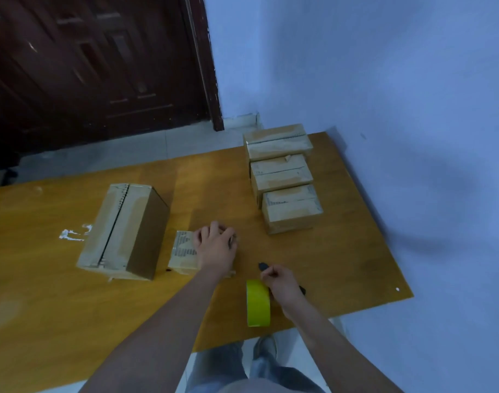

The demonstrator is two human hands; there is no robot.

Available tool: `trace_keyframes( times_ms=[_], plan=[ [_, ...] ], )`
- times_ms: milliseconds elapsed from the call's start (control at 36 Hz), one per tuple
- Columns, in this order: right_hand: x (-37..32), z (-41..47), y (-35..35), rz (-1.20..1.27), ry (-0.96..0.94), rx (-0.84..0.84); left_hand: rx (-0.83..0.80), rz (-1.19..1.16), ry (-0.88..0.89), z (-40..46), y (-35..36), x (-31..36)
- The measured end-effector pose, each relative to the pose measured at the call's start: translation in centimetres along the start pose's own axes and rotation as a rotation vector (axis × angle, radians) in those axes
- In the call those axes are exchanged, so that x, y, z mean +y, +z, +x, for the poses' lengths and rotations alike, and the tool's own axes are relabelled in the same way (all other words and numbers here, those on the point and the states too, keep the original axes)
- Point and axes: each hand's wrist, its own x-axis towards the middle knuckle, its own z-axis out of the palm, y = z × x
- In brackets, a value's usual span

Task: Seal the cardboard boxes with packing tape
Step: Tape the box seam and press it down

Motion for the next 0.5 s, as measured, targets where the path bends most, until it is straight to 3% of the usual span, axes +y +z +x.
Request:
trace_keyframes(
  times_ms=[500],
  plan=[
    [0.28,-0.11,0.47,-0.037,0.001,-0.01,-0.071,0.066,0.108,0.02,0.03,-0.51]
  ],
)
